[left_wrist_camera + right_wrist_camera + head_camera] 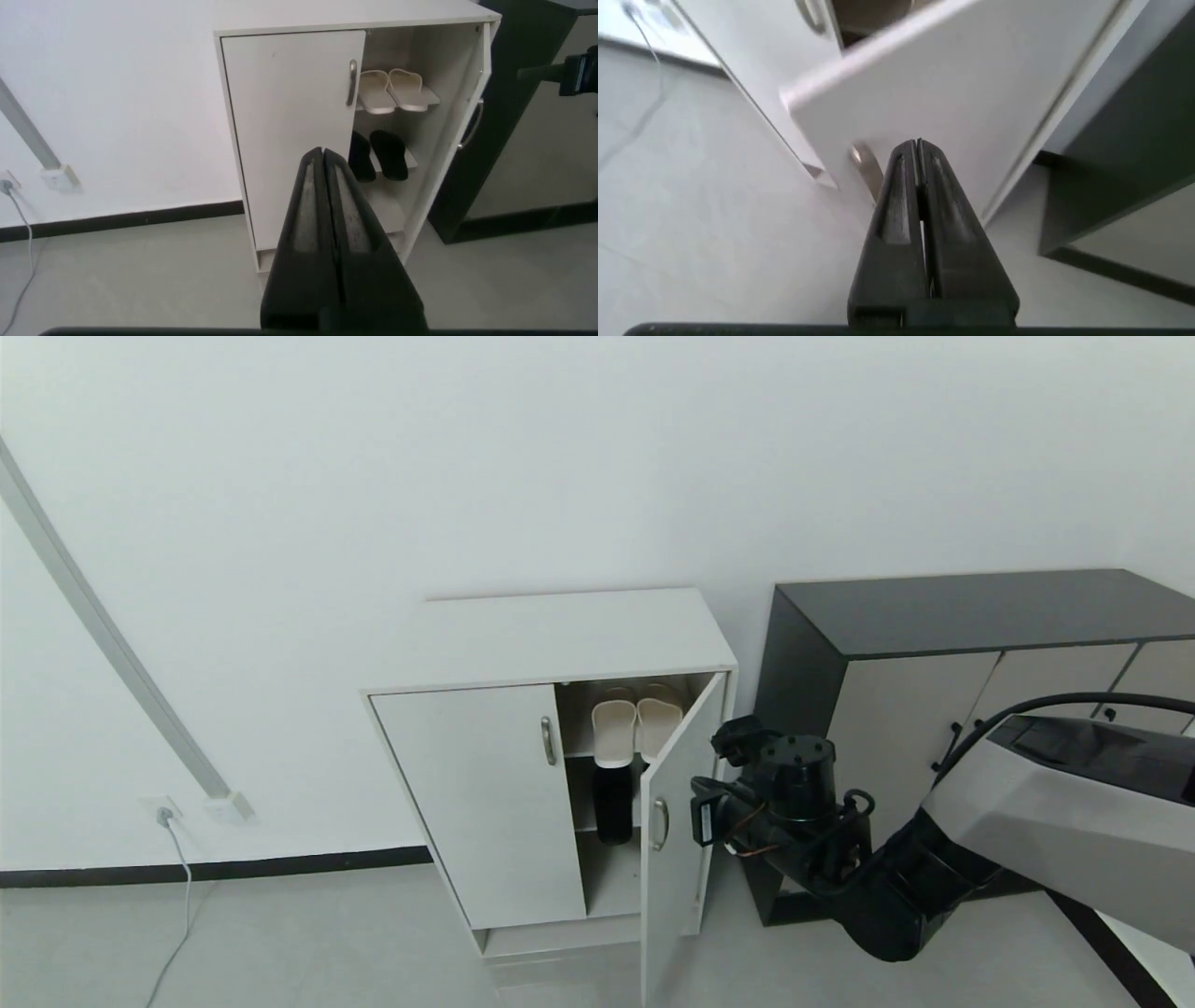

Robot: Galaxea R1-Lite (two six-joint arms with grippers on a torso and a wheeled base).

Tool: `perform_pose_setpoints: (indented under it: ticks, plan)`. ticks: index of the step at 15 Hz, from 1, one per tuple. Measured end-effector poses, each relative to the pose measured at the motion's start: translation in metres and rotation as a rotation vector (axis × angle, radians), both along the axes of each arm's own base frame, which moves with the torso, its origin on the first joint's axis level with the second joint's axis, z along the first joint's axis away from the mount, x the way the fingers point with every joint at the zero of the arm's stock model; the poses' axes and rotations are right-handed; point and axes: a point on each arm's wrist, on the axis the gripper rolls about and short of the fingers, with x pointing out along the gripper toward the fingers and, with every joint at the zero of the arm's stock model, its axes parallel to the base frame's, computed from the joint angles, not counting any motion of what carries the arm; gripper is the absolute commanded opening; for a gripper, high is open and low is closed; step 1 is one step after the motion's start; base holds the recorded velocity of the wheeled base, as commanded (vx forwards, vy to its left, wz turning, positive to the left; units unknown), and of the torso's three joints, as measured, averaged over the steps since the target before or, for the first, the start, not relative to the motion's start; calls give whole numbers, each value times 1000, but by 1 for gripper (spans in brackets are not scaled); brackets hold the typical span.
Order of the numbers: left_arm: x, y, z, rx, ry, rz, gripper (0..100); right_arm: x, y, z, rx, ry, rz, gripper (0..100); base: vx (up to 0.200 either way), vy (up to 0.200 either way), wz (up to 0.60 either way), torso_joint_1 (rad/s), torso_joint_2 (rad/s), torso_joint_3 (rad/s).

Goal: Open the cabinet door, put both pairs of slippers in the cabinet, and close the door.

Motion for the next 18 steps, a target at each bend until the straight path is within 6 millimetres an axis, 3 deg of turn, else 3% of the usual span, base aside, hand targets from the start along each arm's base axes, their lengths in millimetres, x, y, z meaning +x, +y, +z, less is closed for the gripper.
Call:
perform_pose_setpoints:
  ticks: [5, 9, 12, 16, 18]
  plan:
    - [0, 0, 0, 0, 0, 1, 0, -6, -3, -6, -64, -4, 15, 0, 0, 0, 0, 0, 0, 0]
    - [0, 0, 0, 0, 0, 0, 0, -7, -4, -7, -70, 1, 14, 0, 0, 0, 600, 0, 0, 4]
    - [0, 0, 0, 0, 0, 2, 0, -7, -7, -5, -54, -21, 7, 0, 0, 0, 0, 0, 0, 0]
    - [0, 0, 0, 0, 0, -1, 0, -12, -26, -5, -96, -28, -16, 0, 0, 0, 0, 0, 0, 0]
    - [0, 0, 0, 0, 0, 1, 0, -25, -40, -1, -115, -8, -27, 0, 0, 0, 0, 0, 0, 0]
